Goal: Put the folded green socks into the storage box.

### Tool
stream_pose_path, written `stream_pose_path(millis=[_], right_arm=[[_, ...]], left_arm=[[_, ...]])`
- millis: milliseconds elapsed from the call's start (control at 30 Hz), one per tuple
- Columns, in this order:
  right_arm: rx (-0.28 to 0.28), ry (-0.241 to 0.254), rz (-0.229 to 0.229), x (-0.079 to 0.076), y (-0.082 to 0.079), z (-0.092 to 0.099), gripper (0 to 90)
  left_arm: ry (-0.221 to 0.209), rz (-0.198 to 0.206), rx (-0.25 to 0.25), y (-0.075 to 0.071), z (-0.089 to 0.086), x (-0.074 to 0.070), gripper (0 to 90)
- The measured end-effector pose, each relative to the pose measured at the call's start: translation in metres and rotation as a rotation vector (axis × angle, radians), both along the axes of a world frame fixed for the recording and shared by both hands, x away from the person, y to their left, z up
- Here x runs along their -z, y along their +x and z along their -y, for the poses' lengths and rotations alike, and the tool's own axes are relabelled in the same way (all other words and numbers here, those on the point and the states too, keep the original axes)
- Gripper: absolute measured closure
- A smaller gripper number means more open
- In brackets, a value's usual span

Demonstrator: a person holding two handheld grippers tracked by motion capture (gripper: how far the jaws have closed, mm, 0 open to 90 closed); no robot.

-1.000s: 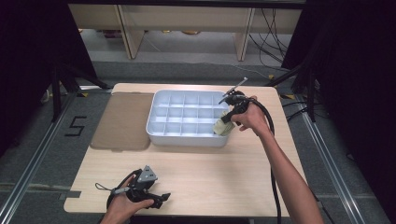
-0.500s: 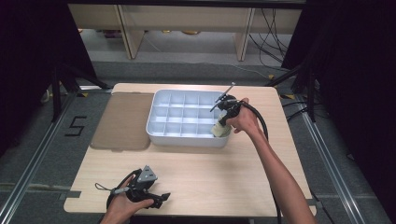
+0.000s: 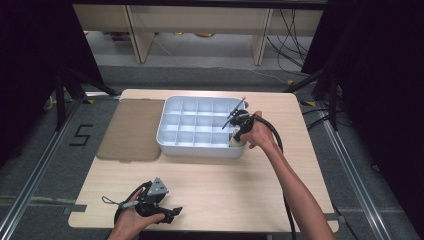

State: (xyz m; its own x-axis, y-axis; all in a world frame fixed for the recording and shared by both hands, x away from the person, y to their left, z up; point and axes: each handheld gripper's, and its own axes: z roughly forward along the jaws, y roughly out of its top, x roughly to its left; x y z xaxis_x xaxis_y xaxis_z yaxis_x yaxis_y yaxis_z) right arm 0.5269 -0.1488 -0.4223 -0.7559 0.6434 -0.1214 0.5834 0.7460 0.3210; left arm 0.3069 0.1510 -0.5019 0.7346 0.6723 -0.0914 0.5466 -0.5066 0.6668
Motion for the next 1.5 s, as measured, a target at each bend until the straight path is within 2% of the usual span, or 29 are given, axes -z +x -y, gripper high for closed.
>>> stream_pose_path(millis=[100, 267, 333, 400, 433, 467, 500, 533, 567, 600, 633, 667, 700, 767, 833, 967, 1067, 1167, 1233, 1267, 1300, 1367, 1400, 1500], right_arm=[[-0.014, -0.005, 0.000, 0.004, 0.001, -0.001, 72.7], [0.005, 0.007, -0.011, 0.004, 0.000, -0.001, 68.9], [0.024, 0.038, -0.017, 0.001, 0.000, 0.000, 63.2], [0.018, 0.064, -0.004, -0.003, 0.000, 0.003, 58.7], [0.020, 0.083, 0.000, -0.006, -0.001, 0.004, 58.5], [0.016, 0.099, -0.001, -0.010, -0.003, 0.005, 58.3], [0.016, 0.109, 0.006, -0.015, -0.005, 0.006, 58.9], [0.008, 0.112, 0.015, -0.017, -0.005, 0.008, 60.7], [-0.004, 0.125, 0.018, -0.021, -0.005, 0.009, 64.0], [0.030, 0.139, 0.014, -0.025, -0.006, 0.010, 68.5], [0.021, 0.142, 0.019, -0.027, -0.006, 0.012, 72.5], [0.012, 0.142, 0.030, -0.028, -0.005, 0.013, 75.6], [0.009, 0.137, 0.024, -0.028, -0.005, 0.014, 78.9], [0.000, 0.128, 0.016, -0.024, -0.005, 0.013, 83.3], [-0.016, 0.114, 0.011, -0.019, -0.003, 0.012, 85.7], [-0.009, 0.086, -0.004, -0.007, -0.001, 0.010, 86.6], [0.005, 0.071, -0.013, -0.002, -0.001, 0.008, 86.9], [-0.001, 0.049, -0.023, 0.004, 0.000, 0.003, 87.0], [-0.012, 0.024, -0.027, 0.009, 0.000, -0.001, 87.0], [-0.011, 0.021, -0.030, 0.012, 0.000, -0.003, 87.0], [-0.017, 0.012, -0.036, 0.015, 0.001, -0.004, 87.0], [-0.018, 0.004, -0.046, 0.020, 0.001, -0.007, 87.0], [-0.017, 0.006, -0.051, 0.021, 0.001, -0.009, 86.9], [-0.029, 0.025, -0.042, 0.018, 0.002, -0.007, 86.2]], left_arm=[[0.000, 0.000, 0.001, 0.000, 0.000, 0.000, 19.5], [0.001, -0.005, 0.001, 0.000, 0.000, 0.001, 19.5], [0.002, -0.006, -0.003, 0.000, 0.000, 0.001, 19.4], [0.008, 0.005, 0.001, 0.000, 0.000, 0.000, 19.5], [-0.001, -0.009, -0.005, 0.000, 0.001, 0.001, 19.5], [0.001, -0.001, -0.009, 0.000, 0.001, 0.002, 19.5], [0.002, -0.002, -0.009, 0.000, 0.001, 0.002, 19.5], [0.016, 0.014, 0.014, 0.002, 0.000, 0.002, 19.5], [0.008, -0.001, 0.009, 0.000, 0.001, 0.002, 19.5], [0.011, 0.005, 0.007, 0.000, 0.001, 0.002, 19.5], [0.017, 0.014, 0.011, 0.001, 0.001, 0.002, 19.5], [0.024, 0.018, 0.017, 0.001, 0.001, 0.002, 19.5], [0.008, 0.003, 0.011, 0.000, 0.002, 0.002, 19.5], [0.017, -0.001, 0.020, 0.001, 0.001, 0.001, 19.5], [0.016, -0.013, -0.009, -0.001, 0.001, 0.002, 19.6], [0.009, -0.019, 0.012, -0.001, 0.002, 0.002, 19.6], [0.011, -0.021, 0.007, 0.000, 0.002, 0.003, 19.6], [0.019, -0.006, 0.004, 0.001, 0.001, 0.003, 19.6], [0.006, -0.016, 0.008, -0.001, 0.002, 0.003, 19.7], [0.013, -0.019, 0.016, -0.001, 0.001, 0.002, 19.7], [-0.002, -0.017, 0.005, -0.001, 0.002, 0.003, 19.7], [0.007, -0.017, 0.012, -0.001, 0.002, 0.002, 19.7], [-0.003, -0.017, 0.005, -0.001, 0.002, 0.003, 19.8], [0.006, -0.016, 0.005, -0.001, 0.001, 0.003, 19.8]])
